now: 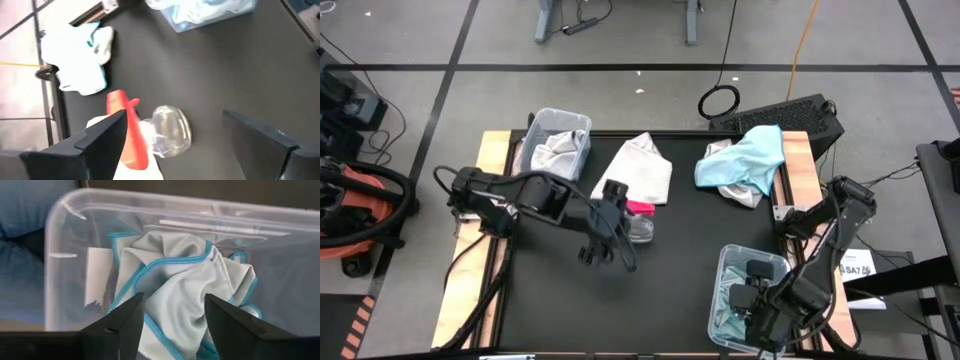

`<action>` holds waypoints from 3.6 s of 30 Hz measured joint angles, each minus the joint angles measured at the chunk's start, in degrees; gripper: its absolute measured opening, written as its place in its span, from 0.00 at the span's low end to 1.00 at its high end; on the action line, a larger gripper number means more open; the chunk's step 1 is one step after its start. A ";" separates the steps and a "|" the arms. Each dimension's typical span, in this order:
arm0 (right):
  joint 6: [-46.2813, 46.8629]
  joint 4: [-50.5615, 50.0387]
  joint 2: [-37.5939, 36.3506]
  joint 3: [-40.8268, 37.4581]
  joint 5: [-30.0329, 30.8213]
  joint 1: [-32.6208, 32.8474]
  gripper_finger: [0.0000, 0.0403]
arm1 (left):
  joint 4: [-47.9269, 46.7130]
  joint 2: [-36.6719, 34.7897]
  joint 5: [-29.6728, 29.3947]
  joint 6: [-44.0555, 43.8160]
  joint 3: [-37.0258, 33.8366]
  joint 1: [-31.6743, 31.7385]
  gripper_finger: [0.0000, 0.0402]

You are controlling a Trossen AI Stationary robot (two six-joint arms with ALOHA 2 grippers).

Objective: Sort microfiber towel by color & place in baskets
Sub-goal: Put the left gray towel into the left transparent bin

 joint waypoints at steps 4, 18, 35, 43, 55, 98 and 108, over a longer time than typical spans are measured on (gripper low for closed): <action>-0.49 -3.16 0.00 3.81 3.88 0.90 0.49 | -0.02 -2.26 -0.28 -0.07 0.00 2.27 0.82; -3.20 -4.42 0.00 11.42 23.97 6.76 0.49 | -0.08 -3.70 4.19 0.92 -1.34 18.31 0.82; -3.37 -1.95 0.00 11.40 31.26 7.93 0.49 | 21.72 -3.57 12.70 -2.72 -22.42 38.67 0.82; -3.30 -1.21 0.00 11.40 31.31 7.89 0.49 | 36.58 -3.57 14.86 -13.54 -33.55 43.56 0.82; -4.50 -0.40 0.00 11.13 34.11 7.89 0.49 | 42.33 -3.57 14.31 -6.93 -46.40 43.91 0.82; -5.84 0.52 0.02 8.59 34.11 7.87 0.49 | 61.51 14.07 21.46 -1.31 -54.58 41.01 0.61; -5.81 0.92 0.02 8.53 34.08 7.89 0.49 | 61.33 13.78 19.85 2.97 -54.66 39.87 0.04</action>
